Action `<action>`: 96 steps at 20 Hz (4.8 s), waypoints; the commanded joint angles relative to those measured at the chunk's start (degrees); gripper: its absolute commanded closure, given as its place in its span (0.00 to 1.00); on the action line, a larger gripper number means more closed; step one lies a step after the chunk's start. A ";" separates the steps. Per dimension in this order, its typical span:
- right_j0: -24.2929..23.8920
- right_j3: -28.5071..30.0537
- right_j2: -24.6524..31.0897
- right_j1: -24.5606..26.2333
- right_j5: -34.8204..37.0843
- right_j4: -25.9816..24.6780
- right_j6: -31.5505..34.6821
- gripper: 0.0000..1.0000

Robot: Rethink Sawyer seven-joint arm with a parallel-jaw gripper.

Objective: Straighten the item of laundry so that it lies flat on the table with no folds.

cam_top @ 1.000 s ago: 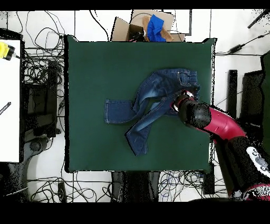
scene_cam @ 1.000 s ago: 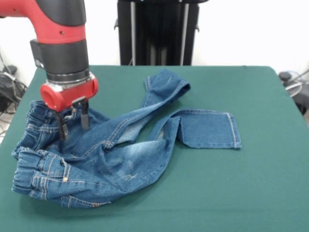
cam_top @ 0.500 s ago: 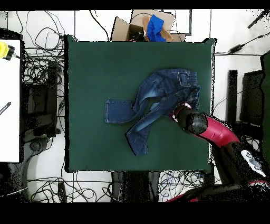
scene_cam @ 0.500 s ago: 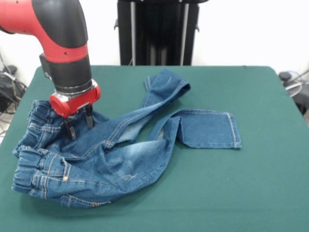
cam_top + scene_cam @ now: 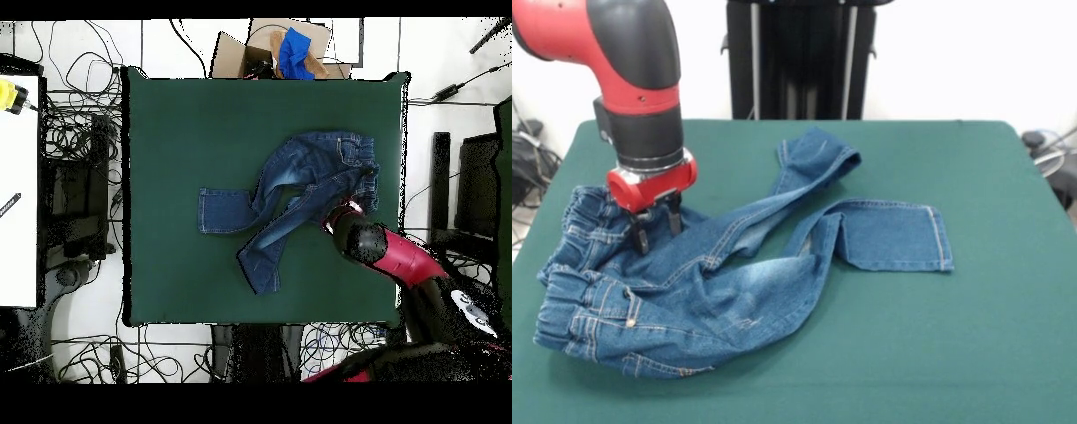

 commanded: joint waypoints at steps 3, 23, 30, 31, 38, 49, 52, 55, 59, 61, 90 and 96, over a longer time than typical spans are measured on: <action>2.62 4.35 -4.91 8.70 -3.97 2.64 19.46 0.00; 2.12 5.05 -4.62 9.29 -7.84 2.91 18.33 1.00; 2.07 5.12 -4.70 9.31 -7.79 2.85 18.26 1.00; 2.04 5.16 -4.65 9.31 -7.67 2.96 18.31 1.00; 1.28 7.02 -4.96 8.03 -9.41 2.88 19.46 1.00; -7.90 6.12 -8.09 3.11 -2.48 0.03 11.74 1.00; -10.39 4.09 -7.64 3.59 1.10 -1.02 8.23 1.00; -13.88 2.66 -6.90 4.16 3.52 -2.32 5.25 1.00; -20.18 2.77 -4.41 3.77 3.83 -5.23 2.48 1.00; -22.28 3.17 -3.54 2.80 4.23 -6.49 1.66 1.00; -33.34 4.92 -1.37 4.43 4.29 -18.52 6.76 1.00; -35.11 10.76 -0.13 1.83 1.65 -19.07 8.81 0.00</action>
